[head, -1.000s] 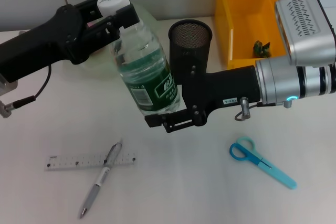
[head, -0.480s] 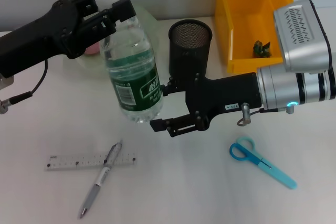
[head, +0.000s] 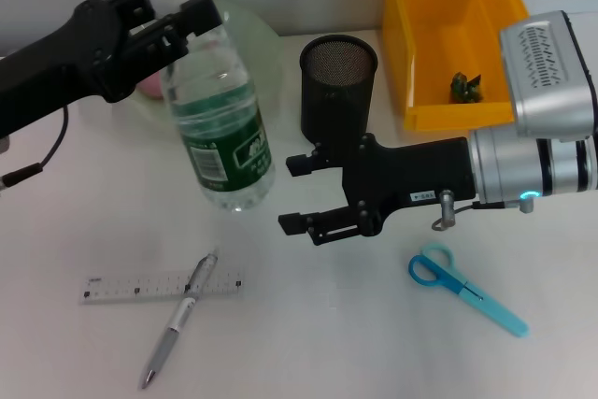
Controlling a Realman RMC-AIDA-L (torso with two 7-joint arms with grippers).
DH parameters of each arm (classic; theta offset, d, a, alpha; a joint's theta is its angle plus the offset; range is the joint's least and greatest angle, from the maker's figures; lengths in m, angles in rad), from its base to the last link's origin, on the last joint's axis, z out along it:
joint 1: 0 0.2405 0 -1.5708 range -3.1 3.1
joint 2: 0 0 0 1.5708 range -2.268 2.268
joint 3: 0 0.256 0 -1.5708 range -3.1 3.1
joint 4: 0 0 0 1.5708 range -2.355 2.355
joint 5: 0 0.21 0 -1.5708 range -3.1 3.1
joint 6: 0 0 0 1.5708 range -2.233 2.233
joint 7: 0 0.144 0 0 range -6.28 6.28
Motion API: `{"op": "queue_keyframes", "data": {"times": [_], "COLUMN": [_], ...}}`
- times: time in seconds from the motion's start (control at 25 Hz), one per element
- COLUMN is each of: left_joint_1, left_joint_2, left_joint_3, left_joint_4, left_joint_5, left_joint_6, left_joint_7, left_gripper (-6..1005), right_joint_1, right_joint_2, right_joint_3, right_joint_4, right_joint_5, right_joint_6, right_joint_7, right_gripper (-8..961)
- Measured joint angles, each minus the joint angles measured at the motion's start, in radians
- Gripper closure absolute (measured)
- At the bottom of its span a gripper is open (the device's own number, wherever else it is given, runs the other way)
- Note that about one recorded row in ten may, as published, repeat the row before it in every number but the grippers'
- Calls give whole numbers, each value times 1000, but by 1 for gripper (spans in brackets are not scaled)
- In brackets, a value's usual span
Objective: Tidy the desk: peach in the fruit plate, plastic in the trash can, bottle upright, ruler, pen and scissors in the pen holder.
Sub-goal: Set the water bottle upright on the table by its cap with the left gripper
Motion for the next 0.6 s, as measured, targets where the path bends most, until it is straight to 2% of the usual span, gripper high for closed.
{"op": "queue_keyframes", "data": {"times": [0.2,0.44,0.6], "left_joint_1": [26,54,62], "left_joint_2": [-3,-25,-29], "left_joint_3": [-6,-6,-12], "left_joint_4": [-1,-17,-44], "left_joint_5": [1,2,2], "left_joint_6": [-61,-186,-261], "left_joint_7": [48,148,205], "left_gripper": [518,515,513], "right_joint_1": [-29,-60,-78], "right_joint_2": [1,1,1], "right_joint_3": [29,75,91], "right_joint_4": [-5,0,1], "right_joint_5": [5,29,36], "right_joint_6": [21,21,22], "right_joint_7": [-7,-22,-32], "right_gripper": [179,179,179]}}
